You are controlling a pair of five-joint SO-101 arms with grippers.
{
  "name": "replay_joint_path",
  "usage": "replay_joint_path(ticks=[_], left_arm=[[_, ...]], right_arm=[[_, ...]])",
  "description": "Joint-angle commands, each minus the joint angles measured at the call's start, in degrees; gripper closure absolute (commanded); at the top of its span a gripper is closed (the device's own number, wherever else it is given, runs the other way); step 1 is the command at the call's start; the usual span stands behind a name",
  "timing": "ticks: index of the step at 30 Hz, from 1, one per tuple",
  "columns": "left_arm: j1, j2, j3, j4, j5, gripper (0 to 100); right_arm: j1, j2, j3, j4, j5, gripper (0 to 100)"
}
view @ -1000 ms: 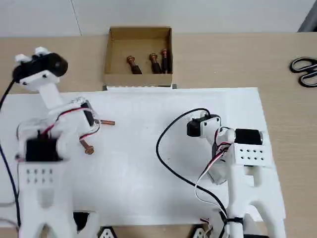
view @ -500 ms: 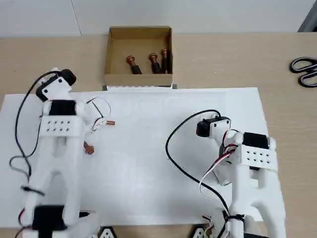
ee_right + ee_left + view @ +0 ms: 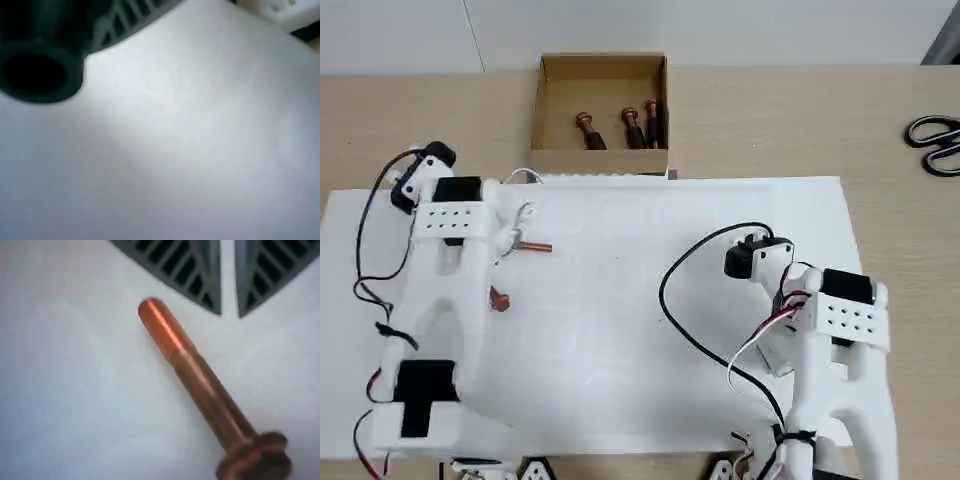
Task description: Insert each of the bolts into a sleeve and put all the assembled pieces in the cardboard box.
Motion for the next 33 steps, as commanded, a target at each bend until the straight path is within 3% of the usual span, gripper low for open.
replay_joint_path(ticks=[1,12,20,33], left_arm=[[-2.1,0.8,-2.4,-2.8,0.4,99],[-2.2,2.5,-2.5,-3.7,0.1,88],[-2.2,2.6,-2.3,-8.9,-1.1,88],[-2.2,2.6,0.6,-9.1,-2.2,85]], right_arm=[[0.7,-1.0,-0.3,-0.6,0.6,98.7],[0.7,-1.0,-0.3,-0.6,0.4,98.7],[0.6,-1.5,4.0,-2.2,0.4,98.7],[0.6,-1.5,4.4,-2.2,0.3,98.7]])
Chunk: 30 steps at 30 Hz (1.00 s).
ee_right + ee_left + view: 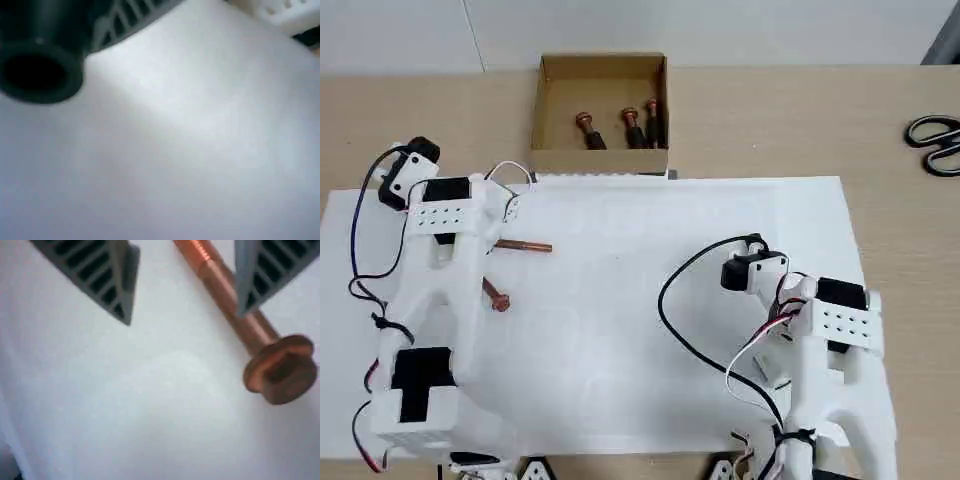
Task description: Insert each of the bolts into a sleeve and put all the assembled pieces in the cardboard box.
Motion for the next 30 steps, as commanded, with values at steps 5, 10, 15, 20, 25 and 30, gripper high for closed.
replay_joint_path(ticks=[5,10,15,20,25,30], left_arm=[[-0.2,-0.2,1.5,-1.1,-1.5,84],[-0.3,1.5,1.5,-1.1,-1.5,84],[-0.5,7.4,1.3,-2.0,-1.4,84],[-1.1,10.2,-0.9,-3.1,-1.2,84],[-1.1,10.1,-1.2,-3.1,-1.2,88],[-1.1,10.0,-1.2,-3.1,-1.2,98]], right_arm=[[0.6,-1.5,-0.3,-0.6,0.4,98.7],[0.6,-1.5,-0.3,-0.6,0.4,98.7],[0.6,-1.5,-0.3,-0.6,0.4,98.7],[0.6,-1.5,-0.3,-0.6,0.4,98.7],[0.6,-1.5,-0.3,-0.6,0.4,98.7],[0.6,-1.5,-0.3,-0.6,0.4,98.7]])
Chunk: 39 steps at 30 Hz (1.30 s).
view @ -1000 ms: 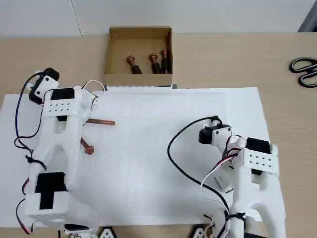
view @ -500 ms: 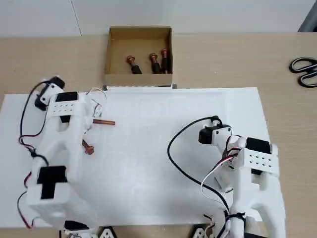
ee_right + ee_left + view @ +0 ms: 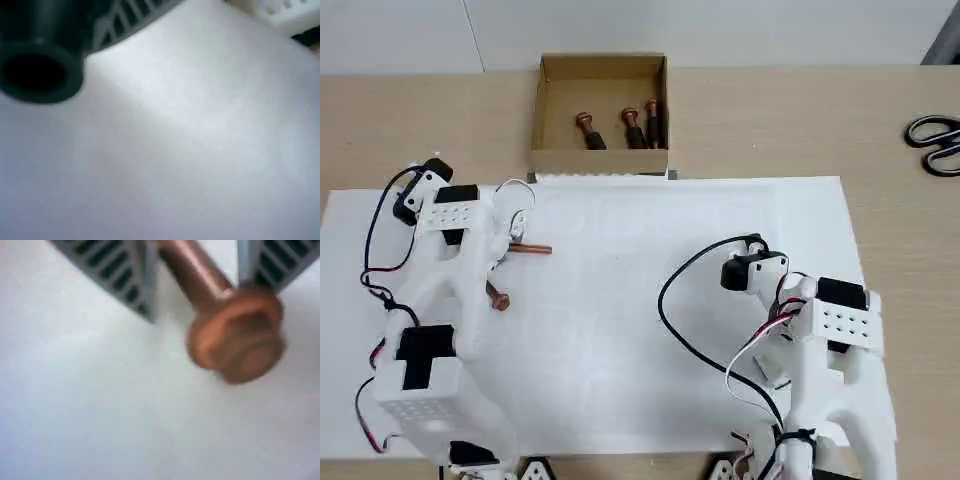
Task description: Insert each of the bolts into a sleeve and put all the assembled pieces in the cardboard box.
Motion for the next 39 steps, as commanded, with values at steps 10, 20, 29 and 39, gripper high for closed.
replay_joint_path(ticks=[10,20,29,39], left_arm=[[-0.9,0.6,-1.4,-2.4,-0.5,99],[-0.9,0.5,-18.1,9.3,-6.6,99],[-0.5,0.5,-33.1,22.0,-8.8,99],[2.5,0.5,-55.8,37.6,-15.4,99]], right_arm=[[0.6,-1.5,-0.4,-1.3,0.4,98.7],[0.1,-1.5,-14.0,4.4,0.4,98.9],[-0.4,-1.6,-24.0,12.5,0.4,98.9],[-12.5,-8.9,-31.6,17.6,-5.1,99.5]])
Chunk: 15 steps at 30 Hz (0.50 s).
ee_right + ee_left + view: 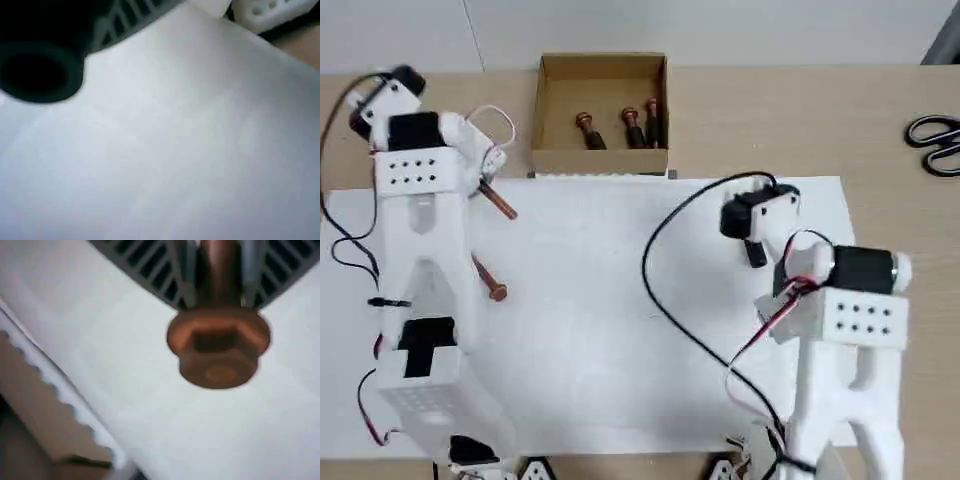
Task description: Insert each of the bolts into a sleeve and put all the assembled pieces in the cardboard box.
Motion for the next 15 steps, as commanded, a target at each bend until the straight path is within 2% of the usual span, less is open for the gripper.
replay_joint_path(ticks=[1,7,11,15], left_arm=[[2.8,-0.9,-11.0,4.7,-5.0,99],[5.2,-8.0,-15.2,4.7,-12.0,99],[8.6,-14.7,-11.3,4.7,-16.4,99],[10.8,-20.9,-5.2,4.7,-17.0,99]], right_arm=[[-4.9,-4.6,-2.6,1.1,-1.3,99.5],[-5.3,-9.8,-2.5,1.1,-4.5,99.5],[-5.3,-12.9,-2.5,0.6,-5.5,99.5],[-5.5,-15.0,-2.5,0.6,-5.7,99.5]])
